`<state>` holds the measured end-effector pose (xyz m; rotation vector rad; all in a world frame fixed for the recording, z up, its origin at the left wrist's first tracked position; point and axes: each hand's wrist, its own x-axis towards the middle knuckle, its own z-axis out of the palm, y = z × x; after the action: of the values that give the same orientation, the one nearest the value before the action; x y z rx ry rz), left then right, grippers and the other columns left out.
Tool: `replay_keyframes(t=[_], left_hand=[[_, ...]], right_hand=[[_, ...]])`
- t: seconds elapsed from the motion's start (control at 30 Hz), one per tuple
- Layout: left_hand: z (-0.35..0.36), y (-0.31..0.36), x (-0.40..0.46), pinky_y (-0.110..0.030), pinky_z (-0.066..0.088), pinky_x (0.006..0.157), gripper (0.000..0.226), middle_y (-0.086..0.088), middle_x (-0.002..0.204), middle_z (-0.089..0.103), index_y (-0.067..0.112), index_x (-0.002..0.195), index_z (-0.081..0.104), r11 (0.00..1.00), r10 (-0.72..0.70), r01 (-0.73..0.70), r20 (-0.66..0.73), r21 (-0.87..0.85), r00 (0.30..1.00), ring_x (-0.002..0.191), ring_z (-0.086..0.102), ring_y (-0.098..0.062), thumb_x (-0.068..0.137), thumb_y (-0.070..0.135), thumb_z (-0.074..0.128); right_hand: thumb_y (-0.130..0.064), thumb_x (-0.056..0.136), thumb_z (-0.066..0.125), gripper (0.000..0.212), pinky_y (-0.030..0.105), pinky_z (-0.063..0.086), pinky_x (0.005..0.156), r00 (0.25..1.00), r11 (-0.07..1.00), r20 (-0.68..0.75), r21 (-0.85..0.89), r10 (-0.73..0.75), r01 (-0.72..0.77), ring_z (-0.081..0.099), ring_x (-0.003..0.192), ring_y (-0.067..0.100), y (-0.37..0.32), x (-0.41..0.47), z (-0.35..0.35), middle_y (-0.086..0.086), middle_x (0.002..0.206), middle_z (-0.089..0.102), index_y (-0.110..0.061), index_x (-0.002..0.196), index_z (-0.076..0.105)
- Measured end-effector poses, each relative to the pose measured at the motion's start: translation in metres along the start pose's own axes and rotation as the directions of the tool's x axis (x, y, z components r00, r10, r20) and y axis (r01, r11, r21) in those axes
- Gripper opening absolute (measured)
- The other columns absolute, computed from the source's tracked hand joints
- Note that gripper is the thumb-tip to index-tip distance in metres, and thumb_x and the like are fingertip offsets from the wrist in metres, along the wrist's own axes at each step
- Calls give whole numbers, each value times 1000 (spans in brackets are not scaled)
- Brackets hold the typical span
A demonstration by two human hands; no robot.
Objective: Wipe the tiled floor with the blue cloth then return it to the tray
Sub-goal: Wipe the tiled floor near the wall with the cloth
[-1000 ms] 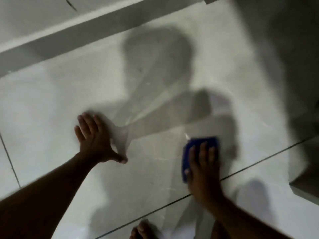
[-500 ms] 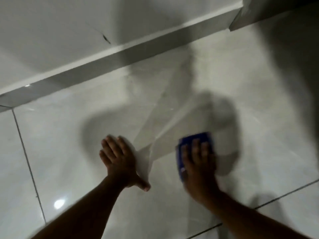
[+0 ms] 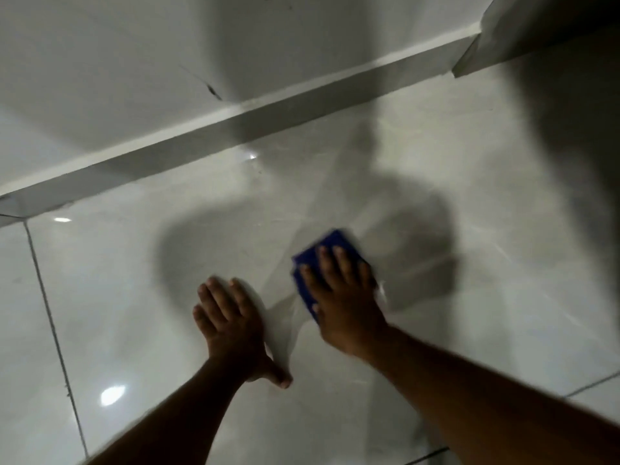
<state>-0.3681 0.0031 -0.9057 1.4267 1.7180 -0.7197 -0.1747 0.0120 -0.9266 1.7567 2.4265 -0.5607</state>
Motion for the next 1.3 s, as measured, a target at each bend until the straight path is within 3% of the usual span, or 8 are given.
replay_keyframes(t=[0.1,0.37,0.63,0.77,0.93,1.1,1.2,1.3], left_hand=[[2,-2,3,-68,-20,107,196,-37,132,-54,0,129,-48,1000,-12,12,-1,16,1000,122,-53,-51,-4,84,68],[2,2,3,-71,-16,110,194,-40,134,-50,-2,126,-50,998,-13,16,-40,55,999,123,-49,-55,-2,84,69],[-13,6,0,-72,-10,111,191,-44,148,-23,-9,135,-34,972,-6,28,-93,234,996,137,-26,-58,-1,94,54],[-36,-3,15,-67,10,116,169,-31,159,-4,-6,149,1,969,209,-165,-251,185,945,147,-9,-45,24,83,73],[-64,14,42,-58,-13,115,185,-22,133,-59,5,119,-55,997,36,-42,-83,-64,996,124,-52,-38,21,67,89],[-65,12,47,-61,-19,110,182,-18,105,-73,8,96,-67,997,13,-15,-25,-78,1000,104,-63,-41,21,68,87],[-65,12,44,-62,-16,111,181,-20,116,-67,9,101,-64,997,28,-30,-37,-73,999,115,-56,-43,23,68,88],[-64,14,42,-60,-15,113,185,-22,132,-58,6,119,-55,996,21,-27,-71,-82,997,125,-50,-40,22,64,91]], right_hand=[[-39,88,50,70,59,21,113,961,957,69,-93,-269,275,11,150,34,30,103,-35,8,165,14,-32,152,21],[-40,89,53,76,65,21,113,936,937,-39,-3,349,-350,7,149,42,91,81,-44,16,164,9,-25,153,16],[-43,93,45,65,58,14,117,961,955,87,-121,-262,271,6,152,30,66,141,-52,4,166,10,-34,152,20],[-50,93,38,66,57,14,118,992,982,25,-139,-123,125,3,152,29,121,176,-70,3,166,8,-35,153,14],[-50,93,35,67,55,23,116,979,976,-123,-129,163,-178,10,151,34,166,143,-70,10,165,14,-28,154,17],[-45,87,45,70,61,27,111,871,888,-187,16,454,-459,20,148,39,108,59,-27,14,162,24,-25,152,27],[-44,85,48,74,63,23,113,995,996,-95,-73,36,-43,15,150,34,69,-12,6,8,164,18,-29,153,24],[-41,86,47,73,58,7,120,862,848,146,-161,-486,505,6,153,27,107,-85,19,0,166,12,-34,153,19]])
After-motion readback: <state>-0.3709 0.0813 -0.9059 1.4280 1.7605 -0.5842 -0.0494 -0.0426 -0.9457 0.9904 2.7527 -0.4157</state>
